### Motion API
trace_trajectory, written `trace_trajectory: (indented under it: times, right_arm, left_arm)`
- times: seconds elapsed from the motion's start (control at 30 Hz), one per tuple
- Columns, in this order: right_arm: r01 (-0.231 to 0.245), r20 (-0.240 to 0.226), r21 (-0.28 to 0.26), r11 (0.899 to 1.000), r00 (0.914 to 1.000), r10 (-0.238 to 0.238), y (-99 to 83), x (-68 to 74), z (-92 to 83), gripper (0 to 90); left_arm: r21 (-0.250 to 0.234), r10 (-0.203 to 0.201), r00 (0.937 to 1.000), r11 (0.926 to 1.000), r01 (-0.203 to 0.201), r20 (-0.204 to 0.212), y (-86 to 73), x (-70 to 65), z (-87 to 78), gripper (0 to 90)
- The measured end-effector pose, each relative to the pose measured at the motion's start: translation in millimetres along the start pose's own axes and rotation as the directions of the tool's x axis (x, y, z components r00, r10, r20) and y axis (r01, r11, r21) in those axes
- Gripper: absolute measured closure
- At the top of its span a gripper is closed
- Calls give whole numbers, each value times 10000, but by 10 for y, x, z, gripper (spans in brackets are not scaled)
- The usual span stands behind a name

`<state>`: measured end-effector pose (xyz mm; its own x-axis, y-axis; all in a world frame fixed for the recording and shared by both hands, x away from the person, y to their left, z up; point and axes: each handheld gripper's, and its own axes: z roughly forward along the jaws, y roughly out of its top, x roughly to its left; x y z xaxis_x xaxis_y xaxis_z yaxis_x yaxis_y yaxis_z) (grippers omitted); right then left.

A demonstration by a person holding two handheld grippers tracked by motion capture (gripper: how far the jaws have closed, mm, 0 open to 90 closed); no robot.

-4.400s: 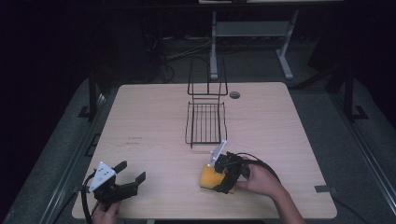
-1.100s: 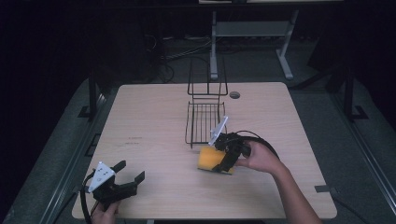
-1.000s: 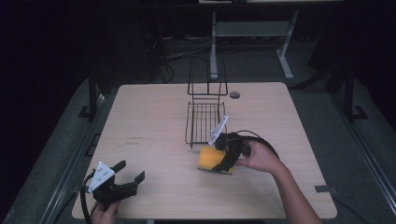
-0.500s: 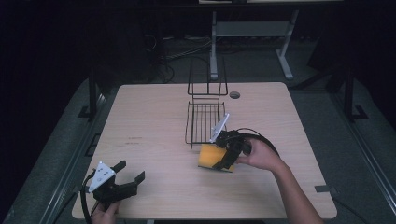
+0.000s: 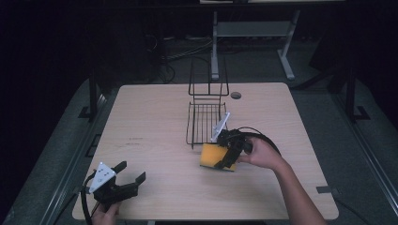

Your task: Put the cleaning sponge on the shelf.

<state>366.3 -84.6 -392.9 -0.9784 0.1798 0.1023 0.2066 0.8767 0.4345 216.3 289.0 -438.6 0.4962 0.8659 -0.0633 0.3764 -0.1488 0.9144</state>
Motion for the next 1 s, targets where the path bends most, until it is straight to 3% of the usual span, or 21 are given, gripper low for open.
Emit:
trace_trajectory:
  times: [0.73, 1.0]
  right_arm:
    - [321, 22, 334, 9989, 9995, -322, 216, -98, -21, 220]
    - [229, 11, 456, 9987, 9997, -230, 266, -146, -26, 220]
  left_arm:
    - [-67, -87, 10000, 9999, 87, -15, -1, 4, -1, 140]
    - [-30, -55, 10000, 10000, 55, -10, 1, 1, -1, 141]
